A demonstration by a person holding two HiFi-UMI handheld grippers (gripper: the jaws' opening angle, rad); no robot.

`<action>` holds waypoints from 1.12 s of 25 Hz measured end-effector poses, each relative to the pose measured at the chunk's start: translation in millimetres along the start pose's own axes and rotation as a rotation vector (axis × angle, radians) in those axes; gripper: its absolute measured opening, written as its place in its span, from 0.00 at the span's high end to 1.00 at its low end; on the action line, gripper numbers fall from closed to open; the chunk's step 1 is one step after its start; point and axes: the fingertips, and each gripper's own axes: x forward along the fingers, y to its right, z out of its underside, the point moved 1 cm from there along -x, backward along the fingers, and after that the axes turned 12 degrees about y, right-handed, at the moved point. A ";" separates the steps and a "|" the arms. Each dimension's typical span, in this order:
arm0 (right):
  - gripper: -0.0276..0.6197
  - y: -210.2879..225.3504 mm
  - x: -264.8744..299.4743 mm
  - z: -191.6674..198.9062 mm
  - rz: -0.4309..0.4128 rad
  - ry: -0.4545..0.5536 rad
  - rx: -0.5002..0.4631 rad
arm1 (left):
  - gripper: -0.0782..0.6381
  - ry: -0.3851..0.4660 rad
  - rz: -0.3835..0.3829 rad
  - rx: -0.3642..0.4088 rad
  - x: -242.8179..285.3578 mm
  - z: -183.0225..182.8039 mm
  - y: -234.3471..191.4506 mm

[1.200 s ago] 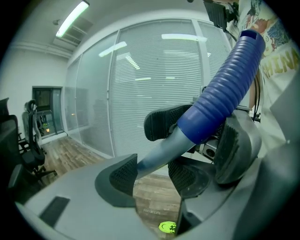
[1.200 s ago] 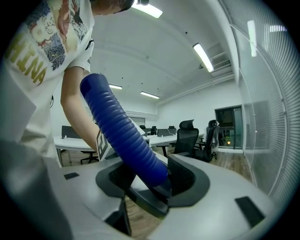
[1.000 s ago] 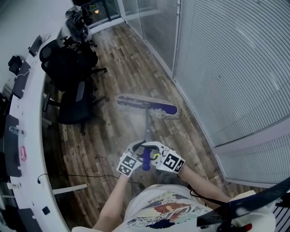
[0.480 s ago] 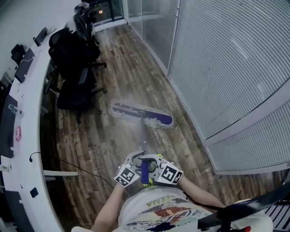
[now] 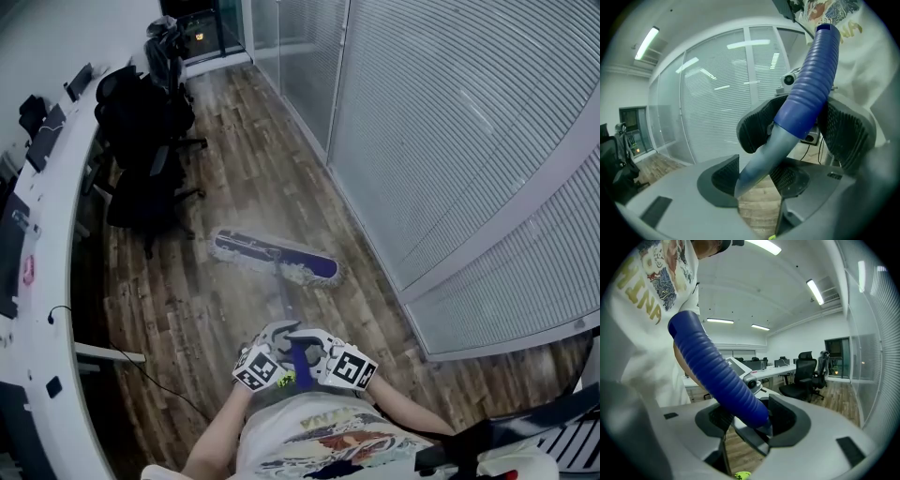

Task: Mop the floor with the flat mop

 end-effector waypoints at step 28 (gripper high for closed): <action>0.63 -13.3 -19.3 2.2 -0.106 0.039 0.001 | 0.64 0.032 -0.131 -0.110 4.4 -3.0 17.9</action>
